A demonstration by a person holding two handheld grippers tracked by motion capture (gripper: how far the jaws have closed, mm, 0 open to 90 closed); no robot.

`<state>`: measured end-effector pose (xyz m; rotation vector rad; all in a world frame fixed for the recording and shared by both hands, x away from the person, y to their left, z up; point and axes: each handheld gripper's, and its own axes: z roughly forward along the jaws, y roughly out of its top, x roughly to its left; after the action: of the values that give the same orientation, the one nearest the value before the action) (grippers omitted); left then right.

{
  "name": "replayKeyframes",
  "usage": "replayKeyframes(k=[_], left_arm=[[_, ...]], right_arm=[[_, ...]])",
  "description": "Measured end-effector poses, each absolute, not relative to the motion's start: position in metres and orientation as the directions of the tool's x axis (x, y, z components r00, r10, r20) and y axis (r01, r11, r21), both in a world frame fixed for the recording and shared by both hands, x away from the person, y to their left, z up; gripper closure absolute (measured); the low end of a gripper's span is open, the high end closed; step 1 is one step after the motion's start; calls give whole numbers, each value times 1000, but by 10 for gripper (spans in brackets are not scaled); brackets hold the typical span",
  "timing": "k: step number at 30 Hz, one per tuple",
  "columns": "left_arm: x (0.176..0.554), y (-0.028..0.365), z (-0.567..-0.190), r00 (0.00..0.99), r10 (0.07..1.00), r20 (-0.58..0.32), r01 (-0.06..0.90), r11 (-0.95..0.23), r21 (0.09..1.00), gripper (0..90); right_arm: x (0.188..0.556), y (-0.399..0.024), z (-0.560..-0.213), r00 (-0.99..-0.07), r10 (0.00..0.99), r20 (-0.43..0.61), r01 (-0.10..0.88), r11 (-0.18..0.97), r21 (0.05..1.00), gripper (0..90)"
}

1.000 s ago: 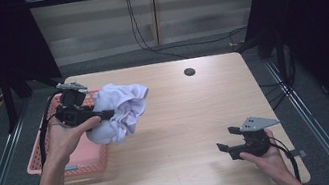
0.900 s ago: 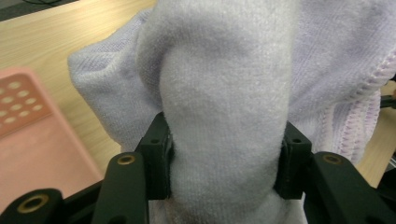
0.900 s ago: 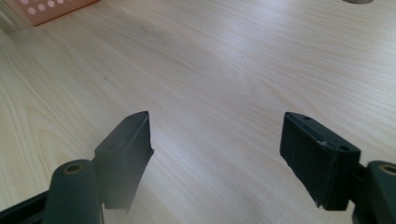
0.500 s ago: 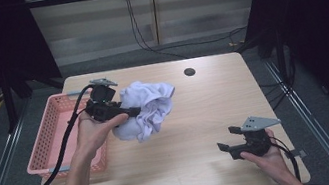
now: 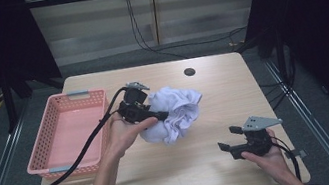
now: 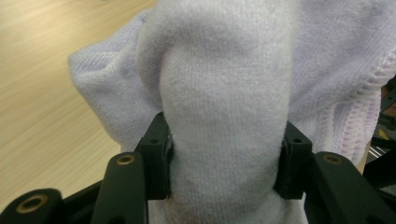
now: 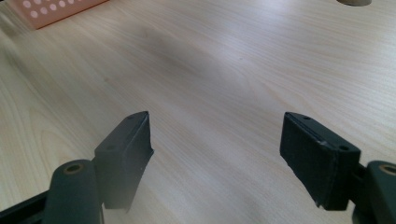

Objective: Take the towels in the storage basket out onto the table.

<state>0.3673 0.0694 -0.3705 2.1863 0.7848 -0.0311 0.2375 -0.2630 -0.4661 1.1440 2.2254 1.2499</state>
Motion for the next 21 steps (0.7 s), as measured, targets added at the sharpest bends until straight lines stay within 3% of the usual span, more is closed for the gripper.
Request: replayKeyframes(k=[16,21], left_arm=[[369,33,-449,812,519,-266,558,-560,613,472],[365,26,-465,815,524,-247,546,-552,630,372]], right_arm=[[239,-265,-467,-614,784,86,483,287,827,248],[239,-265,-467,-613,786,86,483,286,828,250]])
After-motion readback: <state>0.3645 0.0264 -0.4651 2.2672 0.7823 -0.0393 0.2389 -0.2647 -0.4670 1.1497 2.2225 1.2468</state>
